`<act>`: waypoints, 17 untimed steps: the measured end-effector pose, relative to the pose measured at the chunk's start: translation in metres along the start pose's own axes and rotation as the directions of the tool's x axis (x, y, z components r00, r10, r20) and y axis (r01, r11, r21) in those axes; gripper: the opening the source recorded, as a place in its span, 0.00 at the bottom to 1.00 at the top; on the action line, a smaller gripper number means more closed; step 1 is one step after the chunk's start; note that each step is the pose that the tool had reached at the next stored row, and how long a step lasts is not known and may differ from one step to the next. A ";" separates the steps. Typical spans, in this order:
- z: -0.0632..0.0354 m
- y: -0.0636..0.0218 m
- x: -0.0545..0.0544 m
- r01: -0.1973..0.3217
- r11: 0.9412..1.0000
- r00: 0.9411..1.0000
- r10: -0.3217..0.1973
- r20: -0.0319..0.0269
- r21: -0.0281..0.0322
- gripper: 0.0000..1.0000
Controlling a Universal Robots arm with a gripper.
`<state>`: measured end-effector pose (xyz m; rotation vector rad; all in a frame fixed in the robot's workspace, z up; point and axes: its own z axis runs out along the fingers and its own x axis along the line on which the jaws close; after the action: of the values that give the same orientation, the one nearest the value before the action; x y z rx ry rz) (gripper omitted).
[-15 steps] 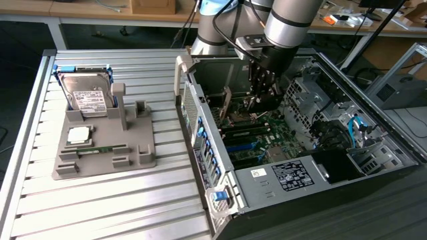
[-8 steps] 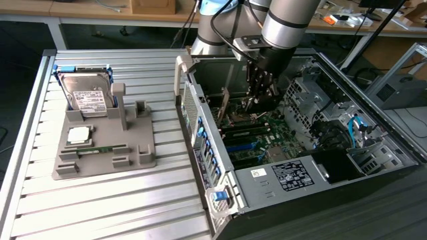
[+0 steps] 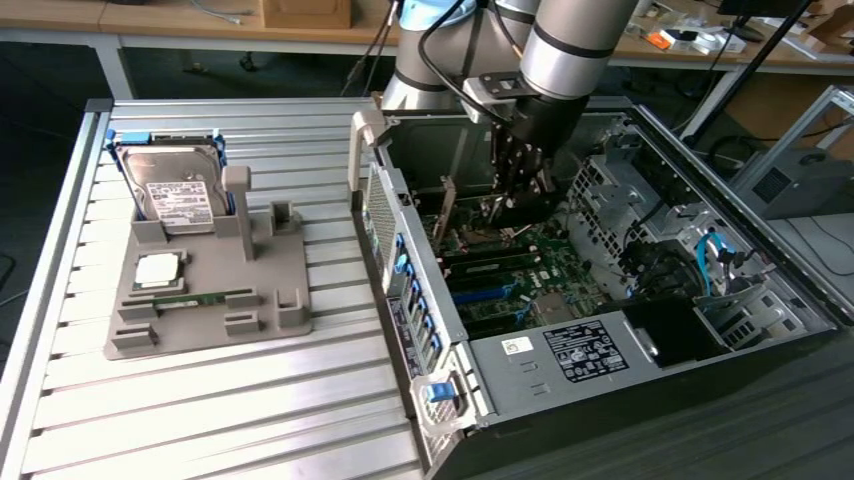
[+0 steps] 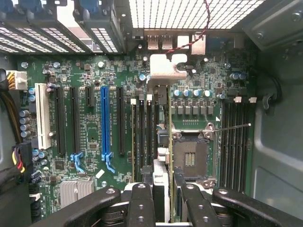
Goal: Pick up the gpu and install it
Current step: 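Insert the gpu into the slot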
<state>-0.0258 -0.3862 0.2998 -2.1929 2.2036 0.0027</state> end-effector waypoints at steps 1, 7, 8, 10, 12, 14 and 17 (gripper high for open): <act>0.0001 0.0002 0.000 0.000 1.000 1.000 0.000 0.000 0.000 0.27; 0.0012 0.0026 0.000 0.000 1.000 1.000 0.000 0.000 0.000 0.27; 0.0014 0.0030 0.000 0.000 1.000 1.000 0.000 0.000 0.000 0.27; 0.0018 0.0040 0.000 0.000 1.000 1.000 0.000 0.000 0.000 0.27; 0.0021 0.0046 0.000 0.000 1.000 1.000 0.000 0.000 0.000 0.27; 0.0025 0.0052 0.000 0.000 1.000 1.000 0.000 0.000 0.000 0.27; 0.0031 0.0062 0.000 0.000 1.000 1.000 0.000 0.000 0.000 0.27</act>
<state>-0.0319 -0.3862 0.2966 -2.1930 2.2036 0.0027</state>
